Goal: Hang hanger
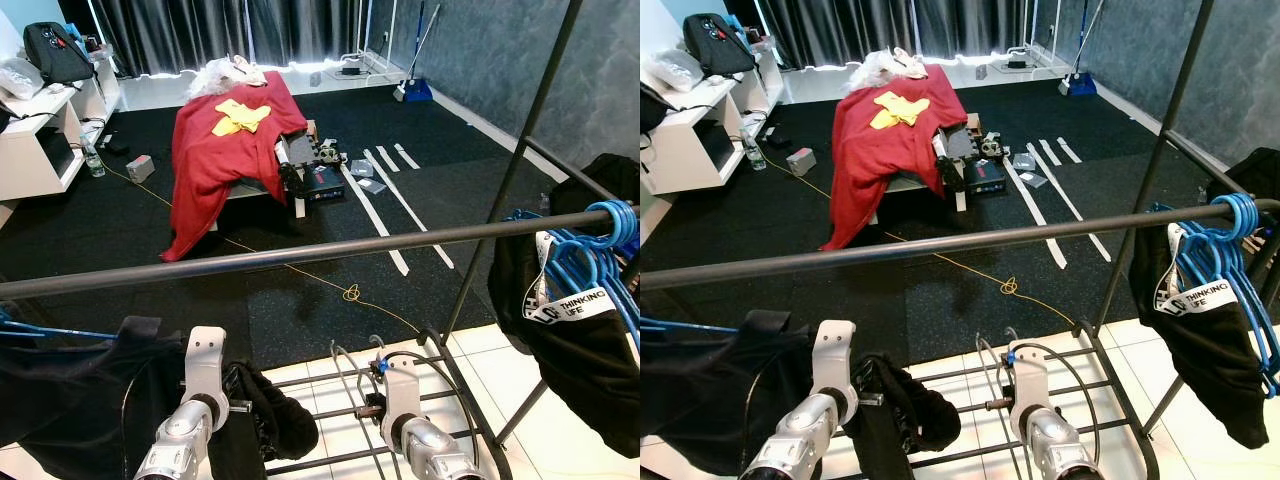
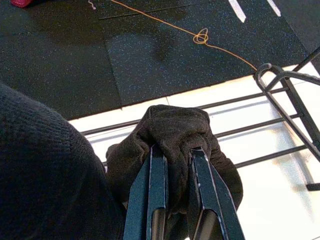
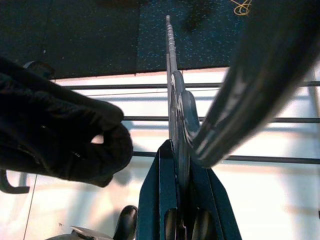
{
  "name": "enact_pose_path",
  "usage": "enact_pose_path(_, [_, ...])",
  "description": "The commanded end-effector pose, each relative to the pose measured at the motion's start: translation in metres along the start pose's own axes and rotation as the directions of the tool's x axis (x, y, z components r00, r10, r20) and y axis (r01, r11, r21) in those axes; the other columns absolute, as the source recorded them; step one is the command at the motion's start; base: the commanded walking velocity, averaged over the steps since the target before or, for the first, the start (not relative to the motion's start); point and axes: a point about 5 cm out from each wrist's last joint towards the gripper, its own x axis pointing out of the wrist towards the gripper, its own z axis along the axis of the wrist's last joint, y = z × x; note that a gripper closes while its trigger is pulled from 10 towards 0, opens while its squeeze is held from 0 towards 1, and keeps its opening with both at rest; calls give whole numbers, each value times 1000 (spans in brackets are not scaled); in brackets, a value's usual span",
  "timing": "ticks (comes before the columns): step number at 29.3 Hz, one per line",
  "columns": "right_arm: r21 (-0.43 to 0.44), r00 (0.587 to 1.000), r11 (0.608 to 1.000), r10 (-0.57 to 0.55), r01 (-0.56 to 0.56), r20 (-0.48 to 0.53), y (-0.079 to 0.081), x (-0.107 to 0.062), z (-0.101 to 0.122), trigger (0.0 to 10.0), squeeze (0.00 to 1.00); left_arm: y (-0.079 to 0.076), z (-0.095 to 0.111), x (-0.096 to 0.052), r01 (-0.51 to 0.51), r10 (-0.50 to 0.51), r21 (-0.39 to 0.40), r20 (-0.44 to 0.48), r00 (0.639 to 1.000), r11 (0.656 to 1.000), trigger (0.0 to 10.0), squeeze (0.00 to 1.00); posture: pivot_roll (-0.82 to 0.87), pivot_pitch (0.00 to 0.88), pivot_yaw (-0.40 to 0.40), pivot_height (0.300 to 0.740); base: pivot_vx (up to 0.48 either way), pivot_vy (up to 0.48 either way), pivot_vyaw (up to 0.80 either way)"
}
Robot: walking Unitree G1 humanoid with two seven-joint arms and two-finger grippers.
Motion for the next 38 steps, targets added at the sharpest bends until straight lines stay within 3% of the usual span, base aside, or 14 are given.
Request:
enact_pose_path(1, [4,999,999,33,-33,6,6,0,-3,10000,0,4,5,-1,-19,20,-22,24,1000,1000,10000,0,57,75,7,740,0,0,0])
enact_pose_path(8, [64,999,997,38,-38,-8,8,0,-7,10000,0,-1,7,-2,0,0,-7,38,999,1000,10000,0,58,100,9,740,-257,0,0])
enact_pose_path(13, [84,1000,996,13,-13,-1,-1,1,-1,10000,0,-7,11,0,18,-20,30,54,998,999,10000,0,44,94,10,740,-320,0,0])
enact_pose_path(21, [121,1000,993,-1,1,1,-3,0,-2,10000,0,-7,11,0,18,-18,10,54,998,1000,10000,0,38,87,23,740,-309,0,0])
enact_pose_path(30, [127,1000,992,9,-9,0,-3,0,-3,10000,0,-7,7,-2,15,-16,8,41,999,1000,10000,0,38,78,26,740,-307,0,0])
enact_pose_path(38, [134,1000,991,-10,12,-13,-11,-5,-10,10000,0,-7,5,-4,22,-22,10,35,999,1000,10000,0,33,63,34,740,-301,0,0])
